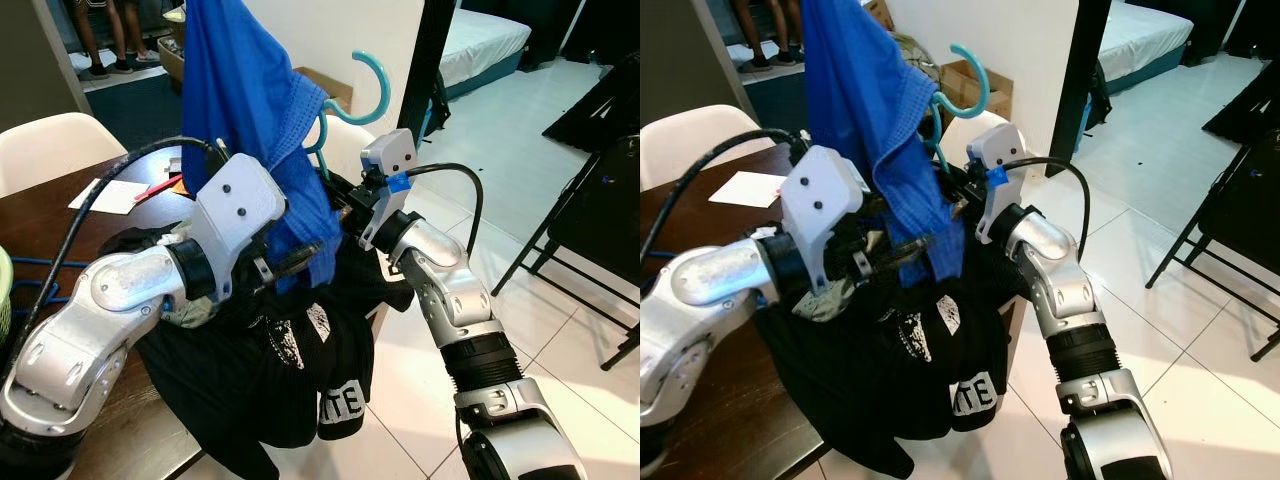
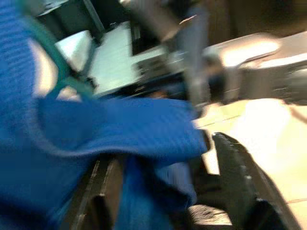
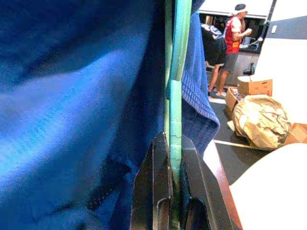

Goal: Hang hanger

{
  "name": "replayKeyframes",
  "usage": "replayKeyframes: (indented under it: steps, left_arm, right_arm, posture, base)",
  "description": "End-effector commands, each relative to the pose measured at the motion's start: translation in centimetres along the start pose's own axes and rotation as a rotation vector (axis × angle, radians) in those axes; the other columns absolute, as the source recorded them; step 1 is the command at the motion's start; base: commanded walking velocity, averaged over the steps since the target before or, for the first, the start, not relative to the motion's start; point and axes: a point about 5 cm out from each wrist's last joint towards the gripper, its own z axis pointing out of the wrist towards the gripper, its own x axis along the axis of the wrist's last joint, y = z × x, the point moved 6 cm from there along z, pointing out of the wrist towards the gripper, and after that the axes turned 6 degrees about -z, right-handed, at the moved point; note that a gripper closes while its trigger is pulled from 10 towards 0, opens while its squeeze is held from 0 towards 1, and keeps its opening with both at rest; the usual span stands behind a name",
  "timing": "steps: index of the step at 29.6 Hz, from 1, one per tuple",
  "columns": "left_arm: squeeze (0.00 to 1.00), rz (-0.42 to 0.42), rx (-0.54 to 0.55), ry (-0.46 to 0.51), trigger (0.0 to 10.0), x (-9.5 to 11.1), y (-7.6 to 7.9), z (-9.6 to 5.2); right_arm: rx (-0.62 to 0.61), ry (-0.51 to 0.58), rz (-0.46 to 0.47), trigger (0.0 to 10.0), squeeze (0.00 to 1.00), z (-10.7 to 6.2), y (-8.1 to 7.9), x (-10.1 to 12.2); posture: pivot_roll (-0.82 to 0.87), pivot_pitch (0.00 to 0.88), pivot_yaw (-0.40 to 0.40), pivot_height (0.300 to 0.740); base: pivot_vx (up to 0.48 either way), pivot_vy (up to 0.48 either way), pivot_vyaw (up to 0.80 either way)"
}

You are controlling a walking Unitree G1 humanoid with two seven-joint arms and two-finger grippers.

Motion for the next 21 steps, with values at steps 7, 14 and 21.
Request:
replayKeyframes:
  steps: [7, 14, 21]
  left_arm:
    - [1.00, -0.005, -0.143, 0.074, 10.0, 4.3, 0.0, -3.8]
    - [1.00, 0.121, -0.018, 0.006, 10.0, 6.3, -4.9, -7.8]
    - [1.00, 0.211, 0.007, -0.125, 10.0, 6.7, -7.6, -10.4]
  right_arm:
    - [-0.010, 0.035, -0.035, 10.0, 0.00, -0.2, 1.2, 1.0]
    - [0.055, 0.049, -0.083, 10.0, 0.00, -1.7, 1.7, 1.3]
    - [0.205, 0.055, -0.109, 10.0, 0.00, -3.3, 0.6, 1.8]
  posture:
    - [0.10, 0.076, -0.018, 0.740]
    - [0.10, 0.075, -0.015, 0.740]
    - [0.11, 0.069, -0.012, 0.740]
  base:
    - [0.000, 0.000, 0.00]
    - [0.000, 0.000, 0.00]
    - [0.000, 0.000, 0.00]
